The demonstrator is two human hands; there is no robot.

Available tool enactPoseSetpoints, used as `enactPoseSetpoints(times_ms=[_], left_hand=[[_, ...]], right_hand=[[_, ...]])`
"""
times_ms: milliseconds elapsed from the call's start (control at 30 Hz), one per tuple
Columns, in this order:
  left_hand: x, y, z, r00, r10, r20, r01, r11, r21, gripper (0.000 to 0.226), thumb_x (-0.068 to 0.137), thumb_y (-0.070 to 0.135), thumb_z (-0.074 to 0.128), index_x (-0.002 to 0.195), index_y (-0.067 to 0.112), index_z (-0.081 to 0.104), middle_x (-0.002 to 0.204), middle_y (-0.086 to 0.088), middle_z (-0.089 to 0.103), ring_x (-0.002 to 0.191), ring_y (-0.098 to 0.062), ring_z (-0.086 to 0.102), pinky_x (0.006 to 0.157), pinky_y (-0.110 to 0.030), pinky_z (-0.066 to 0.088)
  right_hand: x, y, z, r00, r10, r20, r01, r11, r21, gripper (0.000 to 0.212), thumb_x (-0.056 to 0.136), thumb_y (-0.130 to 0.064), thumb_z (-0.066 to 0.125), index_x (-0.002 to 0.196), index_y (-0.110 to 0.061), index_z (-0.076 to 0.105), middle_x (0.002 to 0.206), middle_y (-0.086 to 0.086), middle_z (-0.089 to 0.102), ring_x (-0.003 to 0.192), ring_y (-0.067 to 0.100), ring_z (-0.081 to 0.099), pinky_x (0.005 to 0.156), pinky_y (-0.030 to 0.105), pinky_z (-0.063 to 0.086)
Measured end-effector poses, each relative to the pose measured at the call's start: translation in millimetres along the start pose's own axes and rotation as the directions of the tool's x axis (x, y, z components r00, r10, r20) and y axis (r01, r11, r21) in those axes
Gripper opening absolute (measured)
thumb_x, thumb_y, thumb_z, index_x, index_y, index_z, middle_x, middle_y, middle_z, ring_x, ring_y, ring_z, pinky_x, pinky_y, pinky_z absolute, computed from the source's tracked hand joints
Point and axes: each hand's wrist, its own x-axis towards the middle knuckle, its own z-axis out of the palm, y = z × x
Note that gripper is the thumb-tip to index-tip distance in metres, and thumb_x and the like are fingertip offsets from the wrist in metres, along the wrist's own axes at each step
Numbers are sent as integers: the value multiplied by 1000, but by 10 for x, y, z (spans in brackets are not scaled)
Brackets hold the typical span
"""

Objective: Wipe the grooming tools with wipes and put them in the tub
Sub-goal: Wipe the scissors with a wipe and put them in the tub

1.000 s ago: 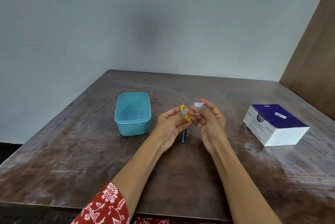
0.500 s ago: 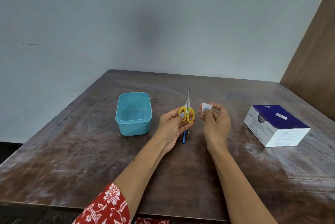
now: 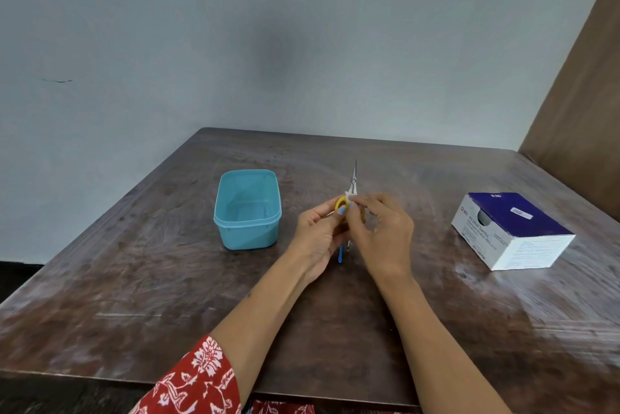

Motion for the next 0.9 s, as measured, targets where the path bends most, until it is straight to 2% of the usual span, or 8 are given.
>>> enactPoseSetpoints(times_ms=[133, 233, 267, 367, 533, 633, 733, 900], left_hand=[[1, 9, -7, 1000, -22, 21, 22, 1000, -7, 23, 91, -1, 48, 102, 7, 66, 88, -8, 73, 81, -17, 70, 68, -27, 59], [-22, 8, -9, 995, -61, 83, 58, 997, 41, 23, 91, -1, 48, 107, 4, 64, 85, -6, 73, 76, -14, 70, 67, -26, 59], [-32, 2, -5, 992, -67, 105, 61, 996, 58, 24, 91, -2, 48, 109, 3, 64, 85, -6, 73, 77, -13, 70, 68, -26, 59], [-42, -16, 1, 992, -37, 123, 25, 995, 93, 24, 91, -4, 49, 111, -1, 62, 85, -7, 72, 78, -12, 70, 69, -25, 59], [-16, -32, -22, 997, 56, 53, -66, 973, 221, 23, 87, -5, 54, 108, -2, 64, 75, -2, 74, 74, -11, 70, 72, -28, 59], [-20, -61, -9, 996, 61, 73, -81, 943, 323, 21, 86, -3, 58, 107, -4, 64, 73, 1, 74, 73, -9, 70, 68, -25, 59], [-30, -66, -4, 994, 56, 89, -83, 939, 335, 20, 86, -3, 58, 104, -4, 65, 74, 0, 73, 74, -10, 70, 67, -24, 59], [-22, -52, -4, 995, 88, 37, -95, 951, 293, 16, 86, -5, 57, 97, 2, 66, 69, 2, 73, 68, -9, 70, 63, -23, 59]], right_hand=[[6, -14, -6, 998, -36, -59, 36, 999, 9, 15, 80, 3, 68, 92, -2, 74, 86, 11, 68, 79, 21, 64, 73, 25, 53], [16, -25, -21, 985, -4, -171, 18, 997, 80, 17, 79, 10, 65, 90, 1, 73, 85, 11, 68, 76, 11, 61, 74, 5, 44], [19, -22, -29, 982, 21, -186, -1, 995, 102, 17, 79, 10, 64, 90, 1, 73, 86, 9, 69, 76, 9, 61, 74, 3, 43], [16, -1, -41, 981, 128, -143, -105, 982, 154, 13, 81, -1, 69, 92, -6, 74, 85, 1, 70, 76, 9, 64, 72, 6, 46], [20, 7, -38, 945, 313, -91, -282, 925, 253, 12, 78, -13, 74, 83, -24, 73, 71, -18, 65, 72, 3, 65, 69, 13, 50], [42, 12, -47, 907, 405, -112, -336, 860, 385, 15, 78, -10, 74, 84, -24, 71, 75, -13, 69, 69, 0, 66, 64, 17, 54], [56, 10, -55, 895, 422, -145, -329, 844, 424, 19, 78, -12, 76, 82, -28, 68, 75, -10, 70, 68, 1, 67, 59, 17, 54], [57, 23, -51, 894, 448, -18, -395, 805, 443, 22, 74, -14, 78, 75, -32, 65, 70, -10, 71, 67, 3, 68, 60, 18, 52]])
